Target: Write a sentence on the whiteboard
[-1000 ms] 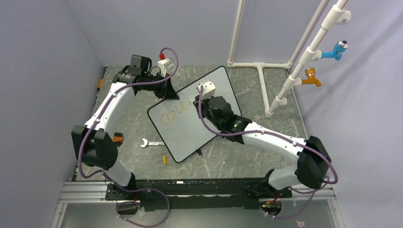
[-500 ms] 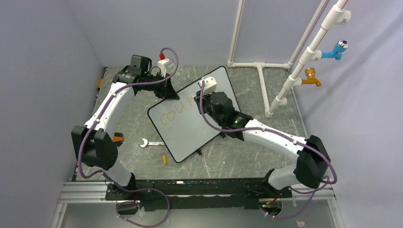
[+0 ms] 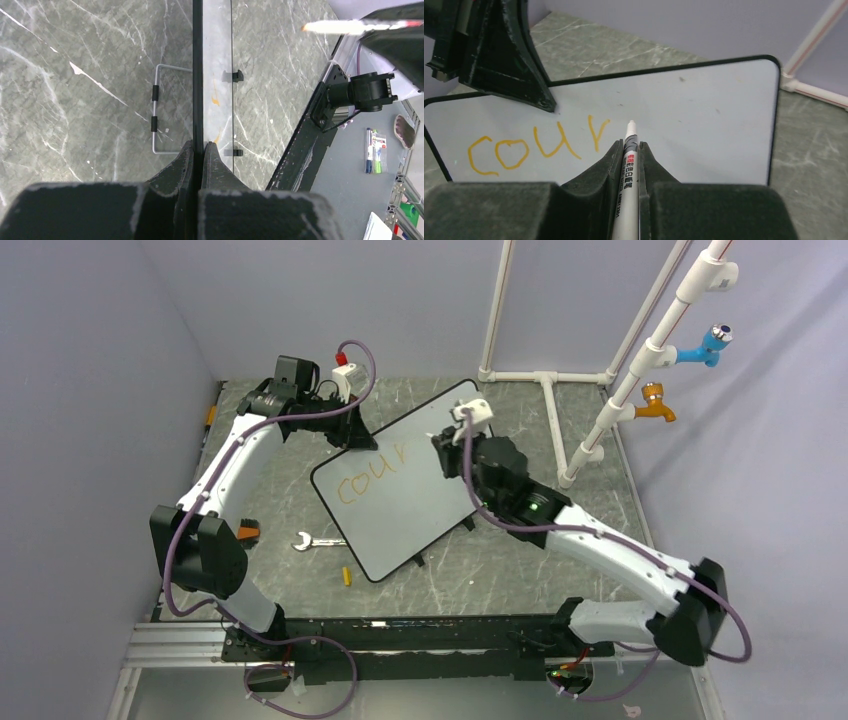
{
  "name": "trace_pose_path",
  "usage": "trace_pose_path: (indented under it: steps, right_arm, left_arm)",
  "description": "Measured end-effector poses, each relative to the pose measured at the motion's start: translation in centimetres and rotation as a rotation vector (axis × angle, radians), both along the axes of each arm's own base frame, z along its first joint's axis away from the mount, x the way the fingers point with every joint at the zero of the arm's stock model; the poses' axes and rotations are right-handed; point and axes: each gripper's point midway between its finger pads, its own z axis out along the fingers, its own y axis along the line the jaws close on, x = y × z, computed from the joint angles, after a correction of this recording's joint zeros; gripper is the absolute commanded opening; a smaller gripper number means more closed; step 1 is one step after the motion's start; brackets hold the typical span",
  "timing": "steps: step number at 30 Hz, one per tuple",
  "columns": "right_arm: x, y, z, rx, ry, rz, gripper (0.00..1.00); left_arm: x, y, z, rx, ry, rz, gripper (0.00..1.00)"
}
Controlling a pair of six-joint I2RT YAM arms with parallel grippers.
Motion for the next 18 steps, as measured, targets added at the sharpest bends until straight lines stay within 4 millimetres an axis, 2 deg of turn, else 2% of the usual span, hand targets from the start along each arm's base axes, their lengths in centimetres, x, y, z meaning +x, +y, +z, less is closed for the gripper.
trace_pose_path:
  steps: [4, 8, 18]
  right_arm:
    - [-0.6, -3.1, 0.8, 0.045, -0.026, -0.042, 0.0]
    - [0.2, -5.0, -0.6, 0.033, -0.001, -0.07, 0.0]
    - [0.0, -5.2, -1.7, 0.02, 0.04, 0.008, 0.0]
  left_arm:
    - [-0.1, -0.1, 0.0, 0.0, -0.003, -0.001, 0.0]
    - [-0.1, -0.3, 0.1, 0.0, -0.01, -0.005, 0.0]
    - [0.0, -1.2, 0.3, -0.003, -0.039, -0.024, 0.0]
